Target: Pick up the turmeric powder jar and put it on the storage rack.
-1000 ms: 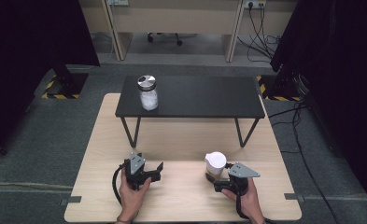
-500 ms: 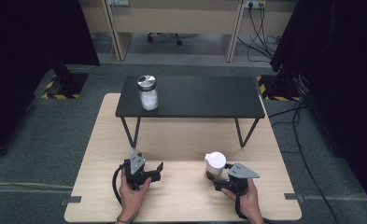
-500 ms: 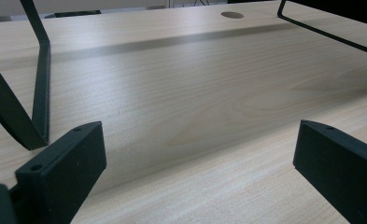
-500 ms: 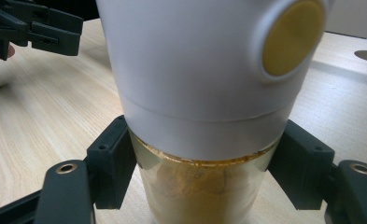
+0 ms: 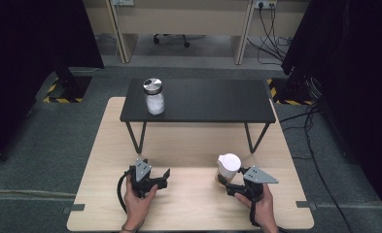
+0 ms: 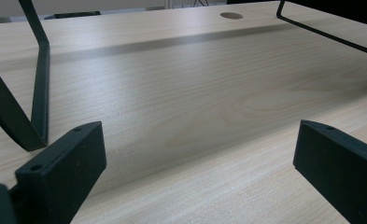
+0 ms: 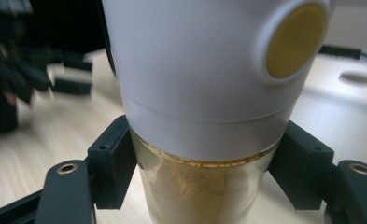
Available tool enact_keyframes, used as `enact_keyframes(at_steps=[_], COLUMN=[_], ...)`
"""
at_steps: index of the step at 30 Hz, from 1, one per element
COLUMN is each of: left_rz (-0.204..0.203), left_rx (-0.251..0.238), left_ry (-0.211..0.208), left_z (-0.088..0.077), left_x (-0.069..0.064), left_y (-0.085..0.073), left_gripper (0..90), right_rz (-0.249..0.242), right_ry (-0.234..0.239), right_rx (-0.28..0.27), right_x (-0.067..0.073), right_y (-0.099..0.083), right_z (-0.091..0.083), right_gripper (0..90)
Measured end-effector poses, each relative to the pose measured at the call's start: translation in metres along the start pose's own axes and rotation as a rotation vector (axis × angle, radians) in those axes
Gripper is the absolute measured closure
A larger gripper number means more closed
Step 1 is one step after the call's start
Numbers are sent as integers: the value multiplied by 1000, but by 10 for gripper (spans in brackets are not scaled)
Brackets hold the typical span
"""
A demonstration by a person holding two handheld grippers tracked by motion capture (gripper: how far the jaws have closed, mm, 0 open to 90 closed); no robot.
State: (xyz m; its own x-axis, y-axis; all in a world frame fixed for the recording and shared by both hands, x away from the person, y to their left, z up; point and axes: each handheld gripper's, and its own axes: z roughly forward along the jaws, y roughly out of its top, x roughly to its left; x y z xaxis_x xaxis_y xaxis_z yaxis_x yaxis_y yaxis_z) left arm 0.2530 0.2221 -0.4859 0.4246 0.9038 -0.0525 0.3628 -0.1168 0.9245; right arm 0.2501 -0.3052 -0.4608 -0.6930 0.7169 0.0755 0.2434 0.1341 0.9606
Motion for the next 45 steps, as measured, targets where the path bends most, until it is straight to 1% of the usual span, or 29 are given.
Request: enact_keyframes(at_steps=[1, 2, 3, 4, 6, 7, 11, 12, 14, 16, 20, 21, 22, 25, 28, 33, 35, 37, 44, 45], left_rz=[2, 2, 3, 4, 4, 3, 4, 4, 3, 2, 4, 4, 2, 1, 2, 2, 1, 2, 2, 2], left_rx=[0, -1, -1, -1, 0, 0, 0, -1, -1, 0, -2, -2, -2, -3, -3, -3, -2, -2, -2, -2], left_ry=[0, 0, -1, -1, -1, -2, -2, -2, -2, -2, -2, -2, -2, -2, -1, -1, -2, -1, 1, 1], left_z=[0, 0, 0, 0, 0, 0, 0, 0, 0, 0, 0, 0, 0, 0, 0, 0, 0, 0, 0, 0], left_x=[0, 0, 0, -1, -1, 0, 0, -1, 0, 0, -1, -1, -1, -1, -1, -1, -1, -1, -1, -1], left_y=[0, 0, 0, 0, 0, 0, 0, 0, 0, 0, 0, 0, 0, -1, -1, -1, 0, 0, 0, 0], left_gripper=[18, 18, 18, 18, 18, 18, 18, 18, 18, 18, 18, 18, 18, 18, 18, 18, 18, 19, 18, 18], right_rz=[-2, -15, -15, -27, -29, -33, -22, -19, -22, -17, -20, -20, -20, -12, 7, 26, 28, 28, 13, 13], right_ry=[-8, -21, -21, -23, -25, -30, -40, -42, -47, -59, -78, -78, -87, -93, -106, -125, -126, -128, -150, -150], right_rx=[-10, -24, -24, -30, -30, -28, -15, -3, 2, 11, 22, 22, 31, 39, 50, 63, 67, 69, 52, 52], right_x=[2, 5, 5, 6, 7, 8, 9, 9, 10, 12, 18, 18, 22, 25, 29, 34, 35, 38, 44, 44], right_y=[6, 18, 18, 27, 30, 35, 41, 46, 49, 62, 81, 81, 90, 99, 108, 116, 120, 128, 148, 148], right_z=[-3, -7, -7, -10, -10, -11, -11, -11, -10, -11, -11, -11, -11, -10, -8, -5, -5, -6, -8, -8], right_gripper=[306, 306, 306, 306, 306, 306, 306, 307, 306, 306, 307, 307, 307, 307, 307, 307, 307, 307, 307, 307])
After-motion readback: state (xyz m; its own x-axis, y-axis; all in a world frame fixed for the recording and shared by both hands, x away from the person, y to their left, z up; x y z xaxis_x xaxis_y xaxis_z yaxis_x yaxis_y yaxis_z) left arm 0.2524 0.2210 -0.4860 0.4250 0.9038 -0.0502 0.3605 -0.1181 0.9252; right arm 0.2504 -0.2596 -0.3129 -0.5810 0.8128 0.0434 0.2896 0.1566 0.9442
